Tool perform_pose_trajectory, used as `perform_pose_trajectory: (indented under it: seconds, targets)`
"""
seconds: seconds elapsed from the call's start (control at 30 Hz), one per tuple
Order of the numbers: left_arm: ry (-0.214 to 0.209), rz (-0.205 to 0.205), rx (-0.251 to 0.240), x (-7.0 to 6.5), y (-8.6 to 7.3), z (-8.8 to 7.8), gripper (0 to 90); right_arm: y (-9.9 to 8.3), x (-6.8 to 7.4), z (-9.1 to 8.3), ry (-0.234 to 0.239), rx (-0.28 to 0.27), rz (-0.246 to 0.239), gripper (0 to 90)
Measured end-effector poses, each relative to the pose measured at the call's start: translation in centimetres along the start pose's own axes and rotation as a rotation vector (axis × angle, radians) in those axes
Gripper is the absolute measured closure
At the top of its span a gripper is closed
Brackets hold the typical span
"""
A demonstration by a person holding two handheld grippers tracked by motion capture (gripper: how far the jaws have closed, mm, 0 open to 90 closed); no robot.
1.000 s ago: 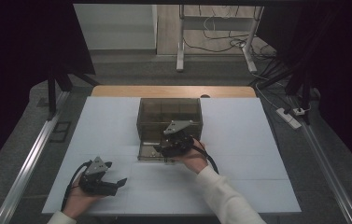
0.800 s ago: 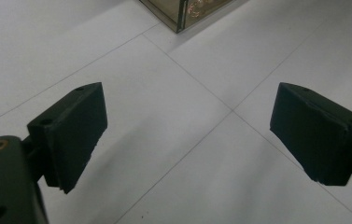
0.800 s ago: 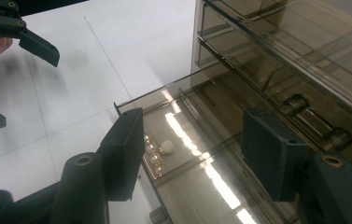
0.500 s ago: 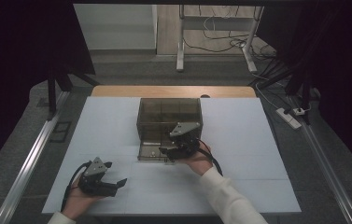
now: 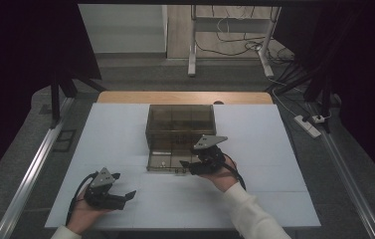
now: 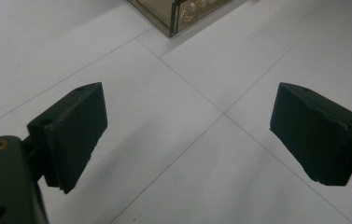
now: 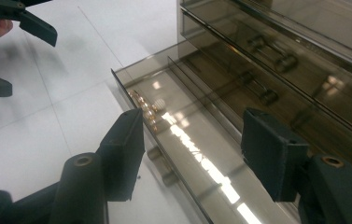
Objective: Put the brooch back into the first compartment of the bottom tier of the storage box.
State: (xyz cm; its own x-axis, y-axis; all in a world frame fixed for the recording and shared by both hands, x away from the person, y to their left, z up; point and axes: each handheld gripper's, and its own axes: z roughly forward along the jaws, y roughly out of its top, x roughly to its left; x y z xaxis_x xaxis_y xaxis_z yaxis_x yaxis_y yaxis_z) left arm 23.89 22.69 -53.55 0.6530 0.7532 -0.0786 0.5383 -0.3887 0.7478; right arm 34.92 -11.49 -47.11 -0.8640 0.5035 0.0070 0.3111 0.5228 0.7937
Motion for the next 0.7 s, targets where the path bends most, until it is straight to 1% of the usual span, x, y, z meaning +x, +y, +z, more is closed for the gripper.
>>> perform_pose_trajectory:
  seconds: [0.13, 0.23, 0.5, 0.6, 0.7]
  targets:
    - [0.0, 0.001, 0.0, 0.0, 0.0, 0.0, 10.9, -0.5, -0.5, -0.4, -0.004, -0.003, 0.036, 39.4]
    - [0.0, 0.003, 0.001, -0.1, 0.0, 0.0, 10.9, -1.0, -0.5, -0.6, -0.016, 0.004, 0.039, 39.4]
    - [-0.001, 0.006, 0.002, -0.1, 0.0, 0.1, 10.9, -2.1, -0.6, -1.1, -0.03, 0.021, 0.042, 39.3]
    - [-0.001, 0.005, 0.003, -0.1, 0.0, 0.1, 10.9, -2.4, -0.6, -1.3, -0.032, 0.022, 0.047, 39.3]
    - [0.0, 0.004, 0.002, -0.1, 0.0, 0.0, 10.9, -2.8, -0.5, -1.3, -0.029, 0.036, 0.046, 39.4]
